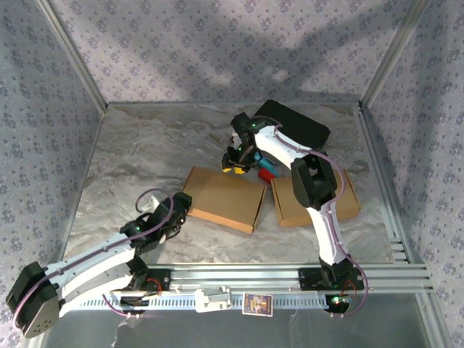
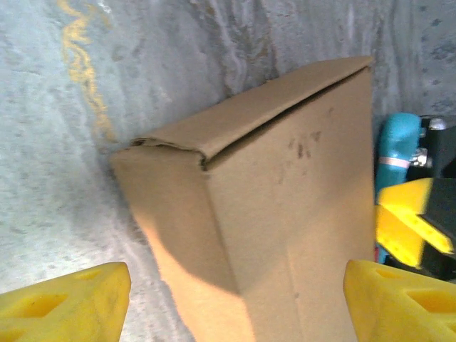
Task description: Fold the paper box
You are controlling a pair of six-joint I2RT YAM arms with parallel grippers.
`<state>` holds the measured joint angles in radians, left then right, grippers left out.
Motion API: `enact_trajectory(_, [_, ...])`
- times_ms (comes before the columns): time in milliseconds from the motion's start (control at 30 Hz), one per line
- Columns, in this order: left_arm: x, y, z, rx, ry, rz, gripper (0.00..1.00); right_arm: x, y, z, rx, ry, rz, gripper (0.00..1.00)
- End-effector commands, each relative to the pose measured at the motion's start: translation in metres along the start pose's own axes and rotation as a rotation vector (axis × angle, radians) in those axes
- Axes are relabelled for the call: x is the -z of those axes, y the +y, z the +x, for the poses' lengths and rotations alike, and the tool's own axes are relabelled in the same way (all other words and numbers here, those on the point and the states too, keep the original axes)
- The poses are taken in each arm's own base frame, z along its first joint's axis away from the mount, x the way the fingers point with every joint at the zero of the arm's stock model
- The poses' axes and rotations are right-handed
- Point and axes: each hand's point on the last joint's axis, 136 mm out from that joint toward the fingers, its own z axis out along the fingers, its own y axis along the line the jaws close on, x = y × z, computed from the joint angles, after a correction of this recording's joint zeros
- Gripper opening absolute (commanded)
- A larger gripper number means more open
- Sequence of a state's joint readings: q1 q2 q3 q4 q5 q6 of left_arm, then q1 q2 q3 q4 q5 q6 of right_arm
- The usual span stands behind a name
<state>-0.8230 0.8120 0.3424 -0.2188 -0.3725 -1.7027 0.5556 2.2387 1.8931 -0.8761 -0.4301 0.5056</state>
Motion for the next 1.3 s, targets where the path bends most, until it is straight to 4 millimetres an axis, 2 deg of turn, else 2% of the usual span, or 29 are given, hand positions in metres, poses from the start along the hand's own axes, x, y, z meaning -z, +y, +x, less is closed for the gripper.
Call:
enact_trajectory(0, [0.01,0.001,-0.01,-0.01,-0.019,-0.038,0.78,0.029,0.009,-0.007,0.012,-0.076,-0.012,0.44])
enact_trajectory(100, [0.014,-0.008,-0.024,0.027,-0.034,-0.007,0.77,0.038,0.007,-0.01,0.016,-0.095,0.0,0.44])
enact_trajectory(167, [0.022,-0.018,-0.033,0.02,-0.039,0.007,0.76,0.05,0.005,-0.011,0.03,-0.13,0.014,0.44])
enact_trajectory(200, [0.028,-0.026,-0.038,-0.02,-0.038,0.008,0.77,0.062,0.005,-0.014,0.041,-0.172,0.023,0.47])
enact_trajectory(233, [0.035,-0.033,-0.042,-0.066,-0.029,-0.01,0.79,0.077,0.005,-0.017,0.054,-0.231,0.032,0.51])
enact_trajectory(267, [0.041,-0.04,-0.046,-0.109,-0.017,-0.023,0.9,0.092,0.003,-0.018,0.061,-0.288,0.047,0.54])
enact_trajectory(300, [0.045,-0.048,-0.048,-0.188,0.005,-0.034,0.99,0.114,0.0,-0.02,0.068,-0.371,0.071,0.7])
enact_trajectory(333, [0.051,-0.059,-0.05,-0.258,0.023,-0.032,1.0,0.134,-0.005,-0.02,0.071,-0.449,0.097,0.97])
enact_trajectory(400, [0.056,-0.075,-0.056,-0.39,0.042,-0.018,1.0,0.174,-0.019,-0.014,0.061,-0.581,0.168,0.99])
enact_trajectory(467, [0.062,-0.081,-0.069,-0.486,0.011,-0.05,1.0,0.212,-0.037,0.0,0.062,-0.709,0.268,0.99])
enact_trajectory(533, [0.071,-0.081,-0.093,-0.581,-0.087,-0.121,1.0,0.256,-0.058,0.025,0.082,-0.874,0.413,0.99])
enact_trajectory(600, [0.08,-0.08,-0.12,-0.635,-0.228,-0.193,1.0,0.295,-0.085,0.046,0.013,-1.043,0.522,0.99])
enact_trajectory(667, [0.086,-0.069,-0.148,-0.657,-0.39,-0.298,1.0,0.295,-0.118,0.07,-0.002,-1.061,0.53,0.99])
enact_trajectory(733, [0.088,-0.065,-0.167,-0.753,-0.513,-0.364,1.0,0.297,-0.151,0.09,-0.015,-1.094,0.556,0.99])
enact_trajectory(800, [0.078,-0.066,-0.172,-0.895,-0.563,-0.37,1.0,0.284,-0.181,0.108,0.039,-1.146,0.648,0.99])
enact_trajectory(867, [0.065,-0.067,-0.17,-1.085,-0.578,-0.358,1.0,0.267,-0.201,0.121,0.097,-1.206,0.685,0.99])
enact_trajectory(900, [0.061,-0.064,-0.173,-1.12,-0.605,-0.359,1.0,0.259,-0.211,0.126,0.098,-1.242,0.675,0.99])
enact_trajectory(1000, [0.042,-0.05,-0.179,-1.139,-0.595,-0.313,1.0,0.244,-0.236,0.132,0.06,-1.32,0.631,0.99])
enact_trajectory(1067, [0.029,-0.042,-0.184,-1.121,-0.599,-0.261,1.0,0.233,-0.252,0.133,0.025,-1.302,0.632,0.99])
enact_trajectory(1167, [0.011,-0.026,-0.194,-1.074,-0.612,-0.236,1.0,0.224,-0.269,0.131,-0.007,-1.298,0.623,0.99])
enact_trajectory(1267, [-0.01,-0.02,-0.197,-1.059,-0.574,-0.197,1.0,0.218,-0.284,0.127,-0.044,-1.286,0.645,0.99])
